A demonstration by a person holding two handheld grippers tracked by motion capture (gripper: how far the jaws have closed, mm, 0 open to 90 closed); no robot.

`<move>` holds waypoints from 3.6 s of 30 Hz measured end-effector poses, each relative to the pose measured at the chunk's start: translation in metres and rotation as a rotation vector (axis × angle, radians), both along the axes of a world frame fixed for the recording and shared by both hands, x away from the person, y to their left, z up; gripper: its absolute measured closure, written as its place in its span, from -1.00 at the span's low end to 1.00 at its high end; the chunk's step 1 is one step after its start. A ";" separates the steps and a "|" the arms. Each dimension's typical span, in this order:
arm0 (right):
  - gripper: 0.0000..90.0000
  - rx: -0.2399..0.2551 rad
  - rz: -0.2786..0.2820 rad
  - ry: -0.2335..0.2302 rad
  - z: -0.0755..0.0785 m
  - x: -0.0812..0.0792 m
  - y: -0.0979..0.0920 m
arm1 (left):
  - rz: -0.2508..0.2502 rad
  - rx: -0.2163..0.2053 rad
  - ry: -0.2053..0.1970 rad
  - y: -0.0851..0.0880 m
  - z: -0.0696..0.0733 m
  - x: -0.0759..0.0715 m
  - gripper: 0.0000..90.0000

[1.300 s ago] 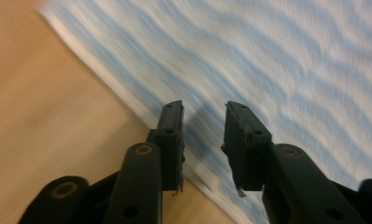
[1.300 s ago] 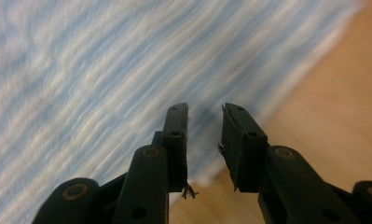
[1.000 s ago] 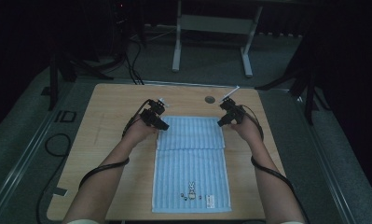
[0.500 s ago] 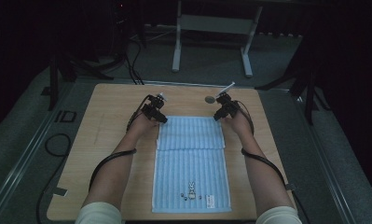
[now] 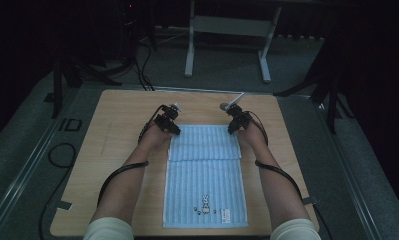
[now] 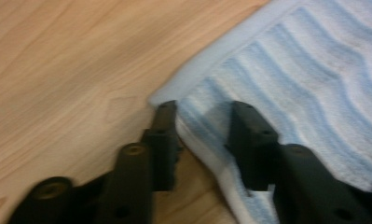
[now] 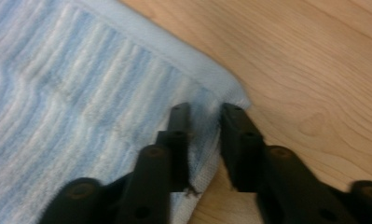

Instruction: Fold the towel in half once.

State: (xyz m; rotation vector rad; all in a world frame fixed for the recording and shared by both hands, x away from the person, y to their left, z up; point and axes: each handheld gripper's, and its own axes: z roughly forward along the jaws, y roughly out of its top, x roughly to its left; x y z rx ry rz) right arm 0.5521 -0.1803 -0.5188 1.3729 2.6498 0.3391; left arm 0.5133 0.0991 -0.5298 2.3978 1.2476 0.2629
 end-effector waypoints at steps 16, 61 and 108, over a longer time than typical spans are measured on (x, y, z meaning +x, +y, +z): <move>0.95 0.046 0.048 -0.140 0.062 -0.017 -0.006 | -0.026 -0.147 -0.081 0.018 0.070 -0.014 0.95; 0.94 0.252 0.265 -0.175 0.019 -0.219 -0.046 | -0.206 -0.225 -0.042 0.027 0.010 -0.202 0.94; 0.85 0.378 0.321 -0.104 0.022 -0.279 -0.062 | -0.384 -0.196 -0.011 0.012 0.019 -0.258 0.84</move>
